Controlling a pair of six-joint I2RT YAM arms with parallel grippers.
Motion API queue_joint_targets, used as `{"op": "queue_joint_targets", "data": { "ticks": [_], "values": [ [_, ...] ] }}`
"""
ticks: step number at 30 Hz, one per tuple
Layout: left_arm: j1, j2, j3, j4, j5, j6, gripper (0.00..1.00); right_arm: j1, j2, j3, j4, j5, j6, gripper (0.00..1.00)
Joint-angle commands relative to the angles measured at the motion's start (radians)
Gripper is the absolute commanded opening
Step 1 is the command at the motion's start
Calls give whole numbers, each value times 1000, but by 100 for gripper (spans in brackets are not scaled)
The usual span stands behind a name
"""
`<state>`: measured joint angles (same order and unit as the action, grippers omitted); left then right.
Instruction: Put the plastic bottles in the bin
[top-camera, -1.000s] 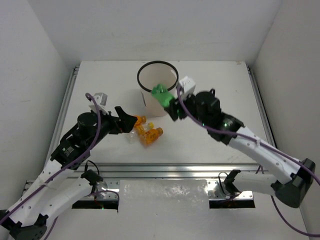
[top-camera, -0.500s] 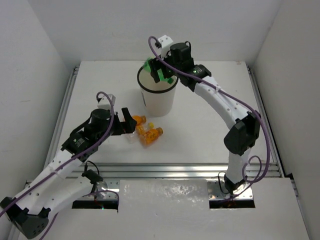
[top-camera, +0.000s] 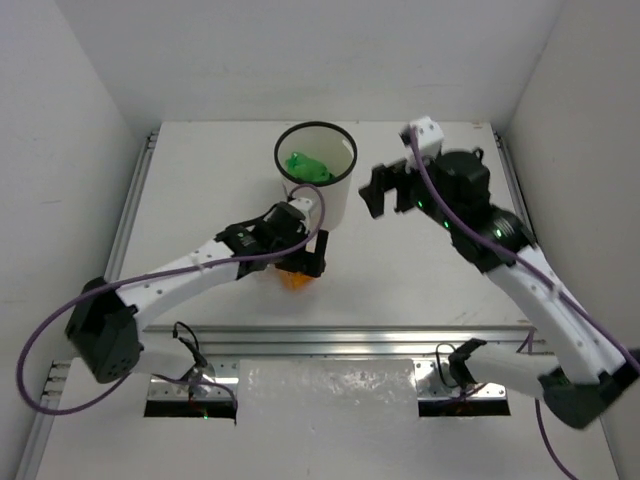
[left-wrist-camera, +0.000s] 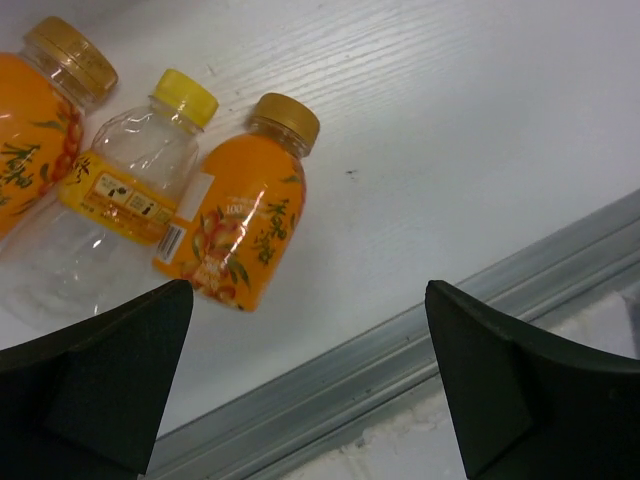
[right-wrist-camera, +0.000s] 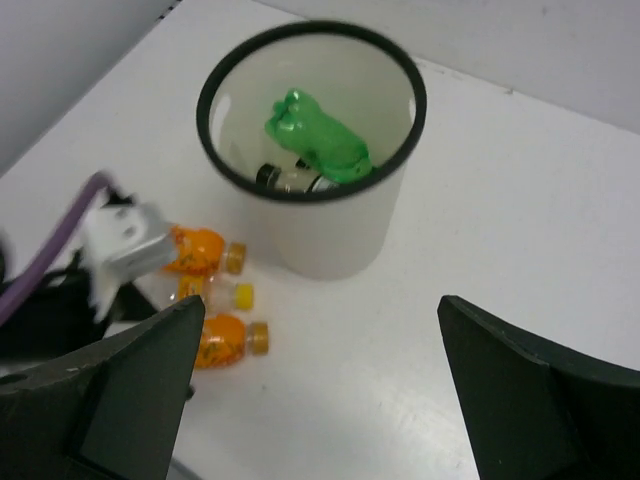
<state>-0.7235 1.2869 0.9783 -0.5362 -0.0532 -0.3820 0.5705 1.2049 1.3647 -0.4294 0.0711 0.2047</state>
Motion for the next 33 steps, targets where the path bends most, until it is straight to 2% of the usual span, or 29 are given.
{"op": "queue_joint_targets", "data": {
  "ticks": [1,5,9,10,11,15,21,22,24,28,29,30,31,33],
  "values": [
    [-7,101,68,33,-62,23,99,-3,-155,-220,37,-40,76,99],
    [-7,239,115,2,-129,43,94,-3,-319,-431,49,-63,91,99],
    [-7,311,103,39,-128,61,88,-3,-424,-504,49,-67,99,99],
    [-8,334,102,41,-111,60,81,-3,-445,-509,37,-64,101,99],
    [-11,341,96,44,-93,55,78,-3,-455,-510,29,-60,101,99],
    [-45,342,56,88,-71,25,73,-3,-488,-515,23,-47,108,99],
    [-83,339,-9,160,-16,-3,41,-3,-516,-562,3,15,180,99],
    [-86,339,-21,176,-4,-4,23,-3,-522,-588,-5,36,226,99],
    [-93,318,-33,179,7,-17,0,-3,-551,-618,-15,39,274,99],
    [-134,168,-70,214,6,-67,0,-3,-617,-735,47,-48,376,99],
    [-142,120,-90,285,13,-75,0,-3,-631,-756,66,-79,427,99],
    [-148,24,-151,341,62,-80,0,-3,-643,-774,83,-106,465,99],
    [-149,-19,-188,477,117,-80,0,-3,-672,-823,153,-138,523,99],
    [-151,-136,-283,623,248,-81,0,-3,-706,-880,242,-226,597,99]
  ]
}}
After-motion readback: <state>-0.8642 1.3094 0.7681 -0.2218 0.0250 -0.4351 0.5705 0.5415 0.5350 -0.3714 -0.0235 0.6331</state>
